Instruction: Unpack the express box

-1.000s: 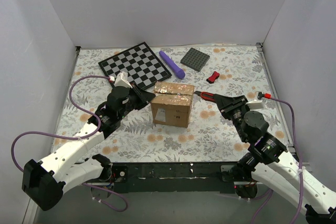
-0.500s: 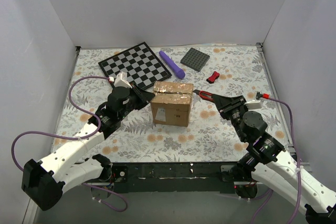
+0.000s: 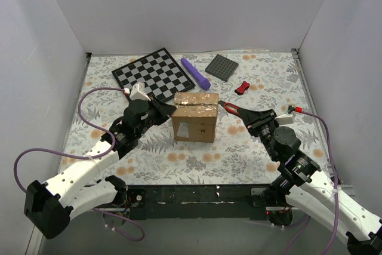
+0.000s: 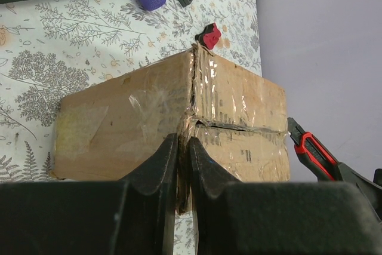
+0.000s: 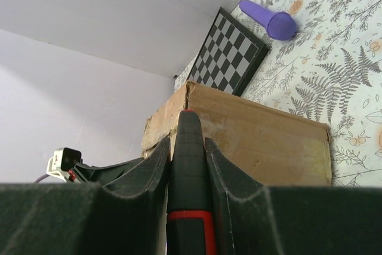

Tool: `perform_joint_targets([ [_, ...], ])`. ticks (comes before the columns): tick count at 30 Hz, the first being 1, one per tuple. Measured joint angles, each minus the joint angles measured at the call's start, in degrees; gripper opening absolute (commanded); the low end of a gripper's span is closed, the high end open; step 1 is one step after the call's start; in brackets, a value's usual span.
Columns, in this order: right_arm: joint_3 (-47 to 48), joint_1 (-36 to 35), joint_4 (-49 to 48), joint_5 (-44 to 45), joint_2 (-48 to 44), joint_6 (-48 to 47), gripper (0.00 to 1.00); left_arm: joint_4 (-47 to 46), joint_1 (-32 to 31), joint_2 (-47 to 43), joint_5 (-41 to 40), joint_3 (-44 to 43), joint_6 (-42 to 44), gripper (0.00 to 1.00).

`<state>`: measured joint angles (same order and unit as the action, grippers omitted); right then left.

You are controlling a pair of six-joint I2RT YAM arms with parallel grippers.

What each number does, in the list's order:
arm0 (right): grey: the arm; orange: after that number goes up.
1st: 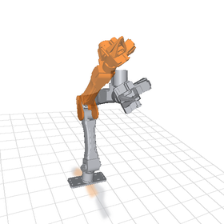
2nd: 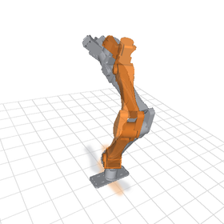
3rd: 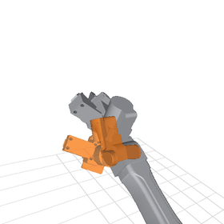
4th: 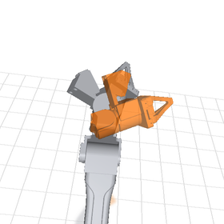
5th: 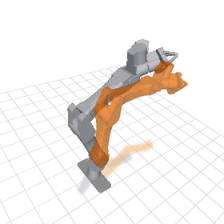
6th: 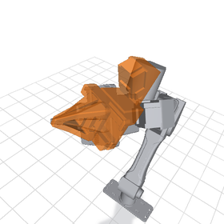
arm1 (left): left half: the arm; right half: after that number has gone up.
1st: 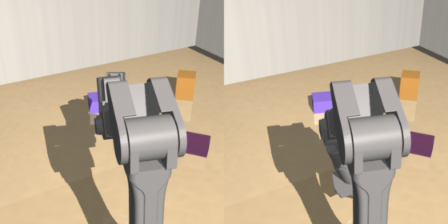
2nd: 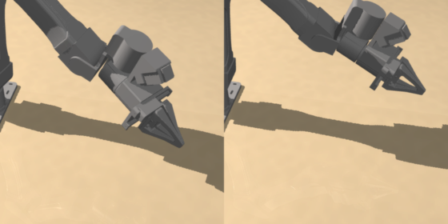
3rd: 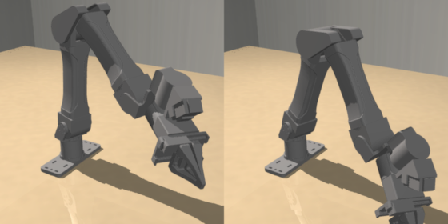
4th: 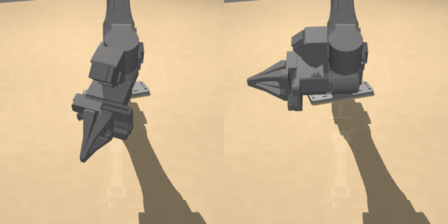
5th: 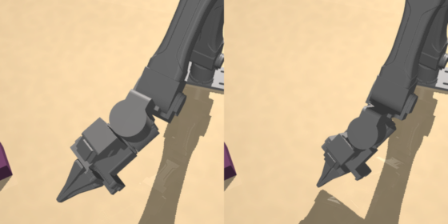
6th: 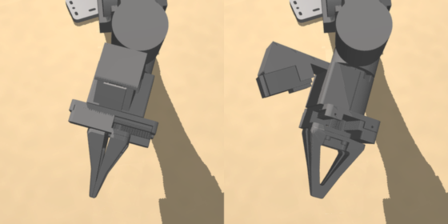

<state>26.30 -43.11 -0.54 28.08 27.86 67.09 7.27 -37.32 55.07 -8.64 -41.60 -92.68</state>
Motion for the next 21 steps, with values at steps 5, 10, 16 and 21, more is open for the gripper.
perform_joint_targets([
  [5,0.0,0.1,-1.2,-1.6,1.3,-0.9,0.01,0.0,0.0,0.0,-0.5,0.0,0.1,0.0],
  [10,0.2,0.4,-1.3,-3.5,1.5,-3.1,0.01,0.0,0.0,0.0,-1.2,0.0,0.3,0.0],
  [16,1.1,0.7,0.5,-5.6,1.1,-4.8,0.01,0.2,0.0,0.0,-2.0,0.0,0.3,0.0],
  [21,1.4,0.7,4.1,-7.8,-2.0,-5.0,0.01,0.5,-0.2,-0.2,-3.5,0.0,0.3,0.0],
])
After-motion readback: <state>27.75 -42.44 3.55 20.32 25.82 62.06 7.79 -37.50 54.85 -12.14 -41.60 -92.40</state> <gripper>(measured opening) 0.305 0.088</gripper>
